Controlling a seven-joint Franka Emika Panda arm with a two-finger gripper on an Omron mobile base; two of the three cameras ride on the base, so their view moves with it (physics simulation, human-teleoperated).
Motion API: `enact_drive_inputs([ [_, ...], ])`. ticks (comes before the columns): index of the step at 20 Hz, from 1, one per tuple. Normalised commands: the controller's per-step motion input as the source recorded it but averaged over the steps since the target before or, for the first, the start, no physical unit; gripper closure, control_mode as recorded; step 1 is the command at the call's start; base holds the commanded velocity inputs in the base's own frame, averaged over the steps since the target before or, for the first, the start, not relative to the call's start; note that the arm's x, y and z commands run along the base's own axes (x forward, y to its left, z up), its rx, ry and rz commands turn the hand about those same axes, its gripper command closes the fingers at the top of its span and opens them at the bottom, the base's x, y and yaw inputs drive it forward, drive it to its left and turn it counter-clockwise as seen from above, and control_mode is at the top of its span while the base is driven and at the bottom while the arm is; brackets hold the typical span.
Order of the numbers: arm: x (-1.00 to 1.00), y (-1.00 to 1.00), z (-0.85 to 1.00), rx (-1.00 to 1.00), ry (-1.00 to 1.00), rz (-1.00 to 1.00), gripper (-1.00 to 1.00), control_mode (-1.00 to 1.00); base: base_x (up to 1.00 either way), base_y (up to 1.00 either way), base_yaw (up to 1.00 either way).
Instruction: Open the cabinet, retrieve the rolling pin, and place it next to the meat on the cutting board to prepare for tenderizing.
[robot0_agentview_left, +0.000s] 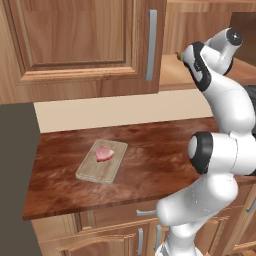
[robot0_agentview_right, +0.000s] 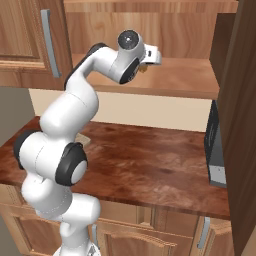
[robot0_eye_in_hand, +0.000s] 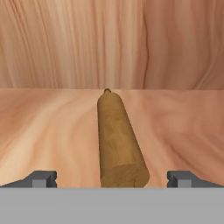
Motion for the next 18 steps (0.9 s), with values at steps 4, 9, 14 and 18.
enact_drive_inputs([
  [4,0.17,-0.07,-0.09,0.01,0.01,0.02,-1.0,-1.0,0.0,0.0,0.0],
  [9,0.09,-0.05,-0.06,0.03,0.0,0.03,-1.0,-1.0,0.0,0.0,0.0],
  [14,0.05,-0.05,-0.06,0.03,0.0,0.04,-1.0,-1.0,0.0,0.0,0.0],
  [18,0.1,-0.03,-0.08,0.03,0.0,0.04,-1.0,-1.0,0.0,0.0,0.0],
])
